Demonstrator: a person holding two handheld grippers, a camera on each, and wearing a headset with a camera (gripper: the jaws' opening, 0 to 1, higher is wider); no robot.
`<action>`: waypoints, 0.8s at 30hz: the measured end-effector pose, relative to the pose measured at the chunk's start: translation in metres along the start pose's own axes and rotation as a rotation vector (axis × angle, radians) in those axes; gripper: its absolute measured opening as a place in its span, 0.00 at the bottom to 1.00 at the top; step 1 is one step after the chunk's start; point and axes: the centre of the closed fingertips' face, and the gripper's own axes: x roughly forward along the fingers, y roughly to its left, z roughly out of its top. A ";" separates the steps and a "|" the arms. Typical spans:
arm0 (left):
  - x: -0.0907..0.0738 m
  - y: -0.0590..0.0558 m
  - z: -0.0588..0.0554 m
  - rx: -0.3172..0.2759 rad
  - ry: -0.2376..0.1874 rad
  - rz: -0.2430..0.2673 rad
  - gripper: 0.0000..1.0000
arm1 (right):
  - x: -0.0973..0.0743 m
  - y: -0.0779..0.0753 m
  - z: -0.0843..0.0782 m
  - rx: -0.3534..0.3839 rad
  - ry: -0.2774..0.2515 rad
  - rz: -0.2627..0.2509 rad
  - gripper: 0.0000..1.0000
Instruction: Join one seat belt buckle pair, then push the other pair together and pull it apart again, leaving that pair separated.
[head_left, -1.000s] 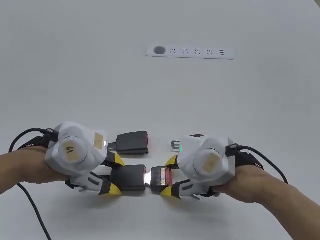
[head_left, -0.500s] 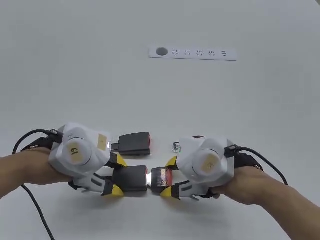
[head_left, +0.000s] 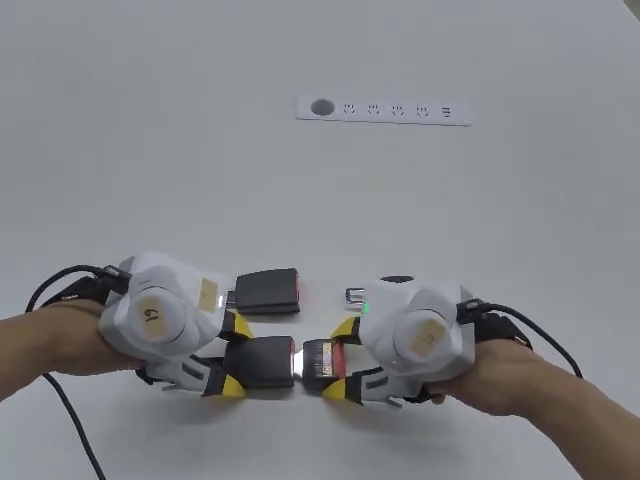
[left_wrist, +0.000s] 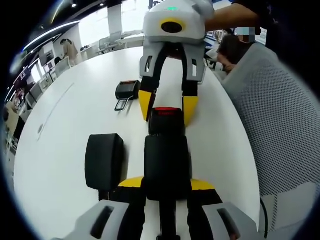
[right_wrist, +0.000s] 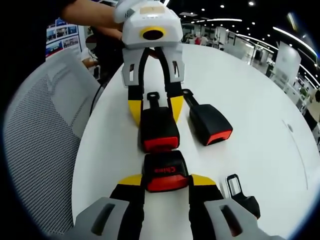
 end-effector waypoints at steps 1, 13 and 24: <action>0.000 0.000 -0.001 0.002 0.006 0.000 0.32 | 0.001 0.000 0.002 0.004 0.001 -0.002 0.30; 0.002 0.001 -0.001 0.019 -0.004 0.001 0.32 | -0.003 0.003 0.001 0.010 -0.019 0.002 0.29; 0.002 0.001 -0.001 0.031 0.006 -0.007 0.33 | -0.004 0.005 0.000 0.028 -0.016 0.012 0.31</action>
